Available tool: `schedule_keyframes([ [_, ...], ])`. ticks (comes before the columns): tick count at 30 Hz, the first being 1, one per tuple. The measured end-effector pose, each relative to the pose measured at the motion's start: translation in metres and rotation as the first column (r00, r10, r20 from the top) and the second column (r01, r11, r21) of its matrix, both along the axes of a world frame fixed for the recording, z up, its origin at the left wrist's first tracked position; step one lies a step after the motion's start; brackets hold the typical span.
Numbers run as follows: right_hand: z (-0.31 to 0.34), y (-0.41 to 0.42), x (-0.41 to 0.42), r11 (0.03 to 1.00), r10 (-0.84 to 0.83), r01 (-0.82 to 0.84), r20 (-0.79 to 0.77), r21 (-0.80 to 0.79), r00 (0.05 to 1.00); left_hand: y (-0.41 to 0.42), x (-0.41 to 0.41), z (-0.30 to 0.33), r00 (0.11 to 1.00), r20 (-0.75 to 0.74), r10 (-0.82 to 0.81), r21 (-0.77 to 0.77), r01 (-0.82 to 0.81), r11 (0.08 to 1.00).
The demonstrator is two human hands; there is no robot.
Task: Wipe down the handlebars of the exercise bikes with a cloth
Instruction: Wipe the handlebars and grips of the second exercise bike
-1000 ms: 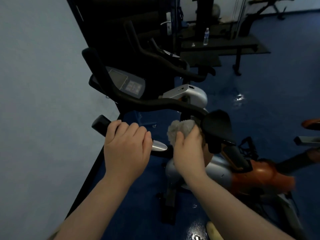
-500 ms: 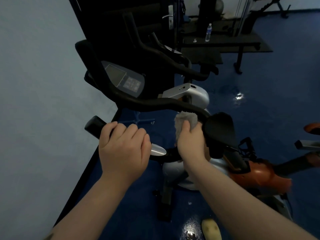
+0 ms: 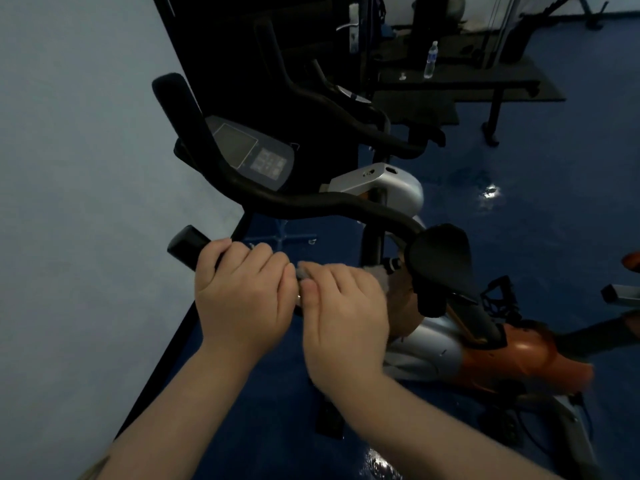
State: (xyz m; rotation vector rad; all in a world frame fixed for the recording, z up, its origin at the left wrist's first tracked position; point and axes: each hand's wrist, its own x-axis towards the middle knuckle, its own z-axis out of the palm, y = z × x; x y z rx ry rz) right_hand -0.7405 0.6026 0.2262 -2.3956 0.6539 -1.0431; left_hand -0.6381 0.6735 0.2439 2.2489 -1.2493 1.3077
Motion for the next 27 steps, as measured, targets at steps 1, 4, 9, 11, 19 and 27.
schedule_keyframes([
  [1,-0.001,-0.007,-0.002,0.998,0.043,-0.044,-0.009,-0.038,0.999,0.001,0.0,0.001,1.0,-0.001,0.0,0.012,0.0,1.0],
  [4,-0.014,-0.032,-0.024,0.983,0.155,-0.15,0.033,-0.107,0.987,0.004,-0.002,0.002,1.0,-0.03,0.002,0.045,-0.001,0.999],
  [9,-0.009,-0.01,-0.004,1.0,0.002,-0.002,0.058,0.008,0.998,0.002,-0.003,0.003,0.999,-0.038,0.007,0.029,-0.006,1.0],
  [11,-0.002,-0.014,0.0,0.994,0.054,-0.055,-0.012,-0.092,0.998,0.003,-0.002,0.003,1.0,-0.029,0.009,0.038,-0.008,0.999],
  [19,-0.009,-0.037,-0.004,0.994,0.105,-0.101,0.148,-0.034,0.983,0.003,-0.003,0.003,0.999,-0.038,0.005,0.038,-0.004,0.999],
  [27,-0.028,-0.024,-0.027,0.984,0.17,-0.175,0.168,0.016,0.971,0.005,0.0,0.001,1.0,-0.025,-0.001,0.054,0.002,0.999],
])
